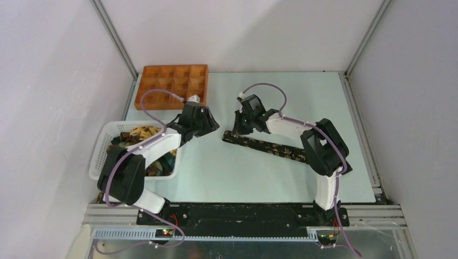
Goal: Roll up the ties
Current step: Roll the tie at the center of the board.
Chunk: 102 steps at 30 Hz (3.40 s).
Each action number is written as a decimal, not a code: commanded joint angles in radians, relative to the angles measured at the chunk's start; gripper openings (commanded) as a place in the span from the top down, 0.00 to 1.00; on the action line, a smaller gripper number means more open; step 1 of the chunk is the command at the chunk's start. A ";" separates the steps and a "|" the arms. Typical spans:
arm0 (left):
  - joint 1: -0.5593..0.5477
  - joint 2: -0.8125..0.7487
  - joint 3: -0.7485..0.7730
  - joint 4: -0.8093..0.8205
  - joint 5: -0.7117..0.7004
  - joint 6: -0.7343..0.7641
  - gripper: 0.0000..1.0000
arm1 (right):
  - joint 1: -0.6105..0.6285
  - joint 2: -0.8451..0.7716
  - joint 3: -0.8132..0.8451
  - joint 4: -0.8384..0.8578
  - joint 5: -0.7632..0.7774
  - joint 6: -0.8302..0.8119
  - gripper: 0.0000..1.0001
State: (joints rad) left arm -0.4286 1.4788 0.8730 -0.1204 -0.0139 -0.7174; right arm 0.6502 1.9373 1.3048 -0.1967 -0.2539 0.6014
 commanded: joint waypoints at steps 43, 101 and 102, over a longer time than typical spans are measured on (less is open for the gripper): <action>-0.082 0.282 0.014 0.325 0.163 0.016 0.44 | -0.029 0.059 0.003 -0.064 0.107 -0.024 1.00; -0.094 0.272 0.003 0.250 0.130 0.073 0.56 | -0.048 -0.207 -0.092 -0.021 0.150 -0.015 0.99; -0.099 0.261 0.008 0.237 0.110 0.084 0.56 | -0.058 -0.260 -0.107 -0.022 0.165 -0.017 0.98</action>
State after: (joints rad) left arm -0.5098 1.7924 0.8631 0.2195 0.1619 -0.6945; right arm 0.6186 1.8790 1.2205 -0.2558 -0.1501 0.5915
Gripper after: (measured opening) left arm 0.449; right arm 0.008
